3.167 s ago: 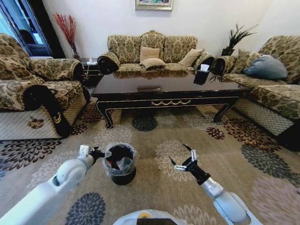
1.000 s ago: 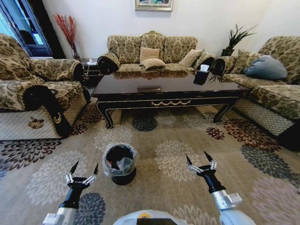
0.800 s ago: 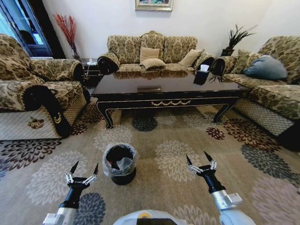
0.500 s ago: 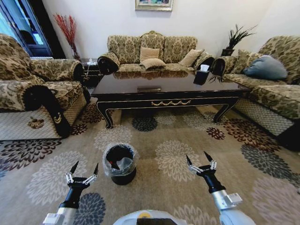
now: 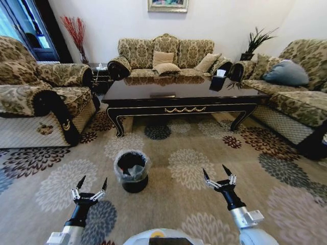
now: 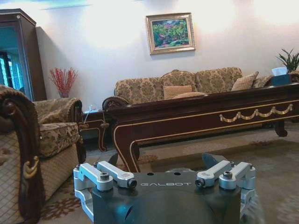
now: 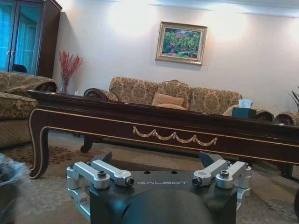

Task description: Move to the front of the table and pick up the trash from the floor, then place it into the trash bin.

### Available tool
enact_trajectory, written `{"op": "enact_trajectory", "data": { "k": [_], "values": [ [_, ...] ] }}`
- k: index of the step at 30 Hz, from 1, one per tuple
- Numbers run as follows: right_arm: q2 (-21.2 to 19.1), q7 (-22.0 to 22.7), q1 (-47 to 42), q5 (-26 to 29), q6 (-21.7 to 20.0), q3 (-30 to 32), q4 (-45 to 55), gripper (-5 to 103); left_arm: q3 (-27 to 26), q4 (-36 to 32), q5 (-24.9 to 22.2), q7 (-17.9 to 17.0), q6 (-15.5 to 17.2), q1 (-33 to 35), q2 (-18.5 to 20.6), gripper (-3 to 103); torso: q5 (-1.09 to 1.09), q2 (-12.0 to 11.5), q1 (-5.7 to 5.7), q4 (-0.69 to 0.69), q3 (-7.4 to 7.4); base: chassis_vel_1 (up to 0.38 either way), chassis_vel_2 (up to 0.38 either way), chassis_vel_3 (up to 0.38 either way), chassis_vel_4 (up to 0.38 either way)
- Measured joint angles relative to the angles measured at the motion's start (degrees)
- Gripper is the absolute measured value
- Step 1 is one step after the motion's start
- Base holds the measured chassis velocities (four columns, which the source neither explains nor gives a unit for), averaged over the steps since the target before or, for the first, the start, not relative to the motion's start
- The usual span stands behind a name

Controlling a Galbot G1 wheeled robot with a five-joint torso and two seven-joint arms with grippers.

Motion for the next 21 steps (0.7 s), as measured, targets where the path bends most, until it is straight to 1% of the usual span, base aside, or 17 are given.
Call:
{"op": "enact_trajectory", "data": {
  "k": [4, 7, 9, 13, 17, 21],
  "values": [
    [0.0, 0.01, 0.0, 0.01, 0.0, 0.0, 0.0, 100, 0.0, 0.0, 0.0, 0.0, 0.03, 0.0, 0.0, 100, -0.04, 0.0, 0.0, 0.01, 0.0, 0.284, -0.299, -0.295, 0.284],
    [0.0, 0.02, 0.0, 0.02, -0.01, 0.0, 0.0, 100, 0.0, -0.01, -0.01, 0.0, 0.02, 0.0, 0.01, 100, 0.01, 0.0, 0.0, 0.0, 0.01, 0.305, -0.299, -0.295, 0.29],
    [-0.01, 0.02, 0.0, 0.03, -0.01, 0.0, 0.0, 100, 0.0, -0.01, -0.01, 0.0, 0.03, -0.01, 0.0, 100, -0.04, 0.0, 0.0, 0.0, 0.0, 0.292, -0.322, -0.318, 0.315],
    [-0.01, 0.03, 0.0, 0.04, -0.01, 0.0, 0.0, 100, 0.0, -0.01, -0.01, 0.0, 0.04, -0.01, 0.0, 100, -0.01, 0.0, 0.0, 0.0, 0.0, 0.322, -0.306, -0.317, 0.318],
    [-0.01, 0.03, -0.01, 0.04, -0.01, 0.0, 0.0, 100, 0.0, -0.01, -0.01, 0.0, 0.04, 0.0, 0.01, 100, -0.03, 0.0, -0.01, 0.0, 0.0, 0.285, -0.294, -0.263, 0.286],
    [-0.01, 0.03, 0.01, 0.04, -0.01, 0.0, 0.0, 100, 0.01, -0.01, -0.01, 0.0, 0.05, 0.0, 0.01, 100, 0.0, 0.0, 0.0, 0.0, 0.0, 0.251, -0.253, -0.263, 0.224]
  ]
}}
